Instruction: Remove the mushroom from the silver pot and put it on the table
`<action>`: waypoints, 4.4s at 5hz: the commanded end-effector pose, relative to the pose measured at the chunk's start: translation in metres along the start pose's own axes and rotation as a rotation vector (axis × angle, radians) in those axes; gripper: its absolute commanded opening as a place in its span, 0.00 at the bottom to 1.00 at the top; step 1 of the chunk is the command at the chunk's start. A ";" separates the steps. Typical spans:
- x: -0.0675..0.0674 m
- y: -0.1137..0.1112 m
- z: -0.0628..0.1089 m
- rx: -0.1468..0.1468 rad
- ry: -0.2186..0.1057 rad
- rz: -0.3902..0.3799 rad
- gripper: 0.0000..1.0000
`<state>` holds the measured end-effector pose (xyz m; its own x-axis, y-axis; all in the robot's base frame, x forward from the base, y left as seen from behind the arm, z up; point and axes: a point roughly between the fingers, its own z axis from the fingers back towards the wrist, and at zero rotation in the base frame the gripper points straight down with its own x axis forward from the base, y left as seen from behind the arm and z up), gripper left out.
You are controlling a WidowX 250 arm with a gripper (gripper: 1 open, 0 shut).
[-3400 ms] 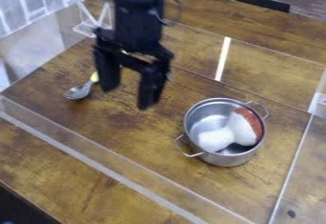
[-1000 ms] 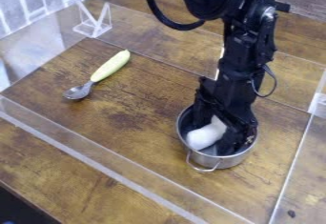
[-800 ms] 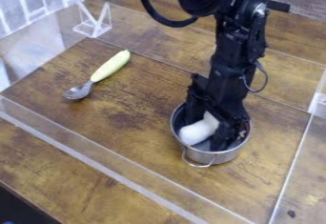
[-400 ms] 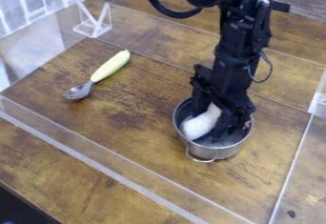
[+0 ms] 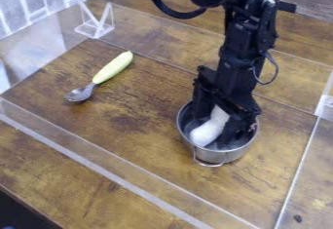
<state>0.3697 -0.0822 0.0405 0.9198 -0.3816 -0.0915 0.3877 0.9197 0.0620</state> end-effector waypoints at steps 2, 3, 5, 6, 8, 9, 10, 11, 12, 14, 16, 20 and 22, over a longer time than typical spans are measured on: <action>0.015 -0.003 0.039 0.012 -0.103 0.013 0.00; 0.023 0.007 0.035 0.013 -0.104 0.020 0.00; 0.009 0.035 0.067 0.044 -0.144 0.031 0.00; -0.007 0.048 0.080 0.041 -0.147 0.003 0.00; -0.031 0.047 0.124 0.051 -0.161 0.130 0.00; -0.053 0.060 0.118 0.043 -0.153 0.218 0.00; -0.077 0.080 0.097 0.024 -0.125 0.311 0.00; -0.091 0.098 0.084 0.012 -0.103 0.332 0.00; -0.088 0.109 0.082 0.000 -0.104 0.325 0.00; -0.095 0.120 0.069 -0.045 -0.103 0.344 0.00; -0.089 0.122 0.049 -0.095 -0.092 0.457 0.00; -0.052 0.103 0.037 -0.124 -0.090 0.464 0.00; -0.064 0.113 0.028 -0.121 -0.058 0.578 1.00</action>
<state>0.3544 0.0473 0.0670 0.9796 0.1899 -0.0656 -0.1922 0.9809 -0.0303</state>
